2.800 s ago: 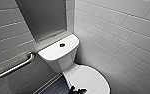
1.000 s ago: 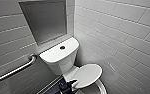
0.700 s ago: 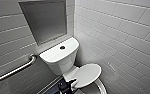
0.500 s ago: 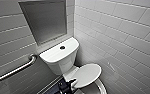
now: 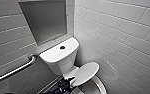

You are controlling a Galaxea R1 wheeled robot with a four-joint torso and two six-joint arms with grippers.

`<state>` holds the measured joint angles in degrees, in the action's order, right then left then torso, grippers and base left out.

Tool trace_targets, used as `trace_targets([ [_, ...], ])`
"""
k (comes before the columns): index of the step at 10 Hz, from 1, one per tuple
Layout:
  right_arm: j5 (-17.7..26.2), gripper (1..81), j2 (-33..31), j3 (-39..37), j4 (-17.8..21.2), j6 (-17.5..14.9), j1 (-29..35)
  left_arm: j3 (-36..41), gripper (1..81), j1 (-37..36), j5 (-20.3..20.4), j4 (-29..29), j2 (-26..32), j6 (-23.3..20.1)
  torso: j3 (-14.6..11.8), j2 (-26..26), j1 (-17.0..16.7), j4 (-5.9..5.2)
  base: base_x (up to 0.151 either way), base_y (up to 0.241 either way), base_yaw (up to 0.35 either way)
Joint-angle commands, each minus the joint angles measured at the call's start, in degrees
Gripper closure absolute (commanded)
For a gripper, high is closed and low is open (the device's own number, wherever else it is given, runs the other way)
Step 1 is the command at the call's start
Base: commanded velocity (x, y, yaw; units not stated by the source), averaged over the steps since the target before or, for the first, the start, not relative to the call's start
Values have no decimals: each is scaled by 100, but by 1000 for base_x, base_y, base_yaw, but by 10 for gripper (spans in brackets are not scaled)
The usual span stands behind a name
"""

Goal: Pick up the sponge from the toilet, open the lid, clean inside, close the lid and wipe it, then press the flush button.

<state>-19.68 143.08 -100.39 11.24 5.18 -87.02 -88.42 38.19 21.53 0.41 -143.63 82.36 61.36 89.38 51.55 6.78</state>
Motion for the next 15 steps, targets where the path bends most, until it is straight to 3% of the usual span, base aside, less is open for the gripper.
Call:
trace_targets([
  [1, 394, 811, -128, 100, -192, -17, -49, 237, 10, -984, 405, 64, 413, 131, 0, 0, 0, 0, 0, 0, 0],
  [7, 394, 811, -119, 144, -201, -17, -58, 413, 10, -905, 704, 12, 1169, 394, 0, 0, 0, 0, 0, 0, 0],
  [9, 394, 811, -93, 118, -201, -9, -92, 256, 10, -879, 931, -181, 1231, 412, 0, 0, 0, 0, 0, 0, 0],
  [13, 386, 811, -93, 100, -201, -17, -110, 88, 10, -643, 906, -112, 1257, 395, 0, 0, 0, 0, 0, 0, 0],
  [14, 386, 811, -119, 91, -201, -17, -102, 132, 10, -511, 871, 416, 1440, 342, 0, 0, 0, 0, 0, 0, 0],
  [15, 386, 811, -154, 91, -201, -17, -84, 218, 10, -335, 742, 1709, 1650, 404, 0, 0, 0, 0, 0, 0, 0],
])
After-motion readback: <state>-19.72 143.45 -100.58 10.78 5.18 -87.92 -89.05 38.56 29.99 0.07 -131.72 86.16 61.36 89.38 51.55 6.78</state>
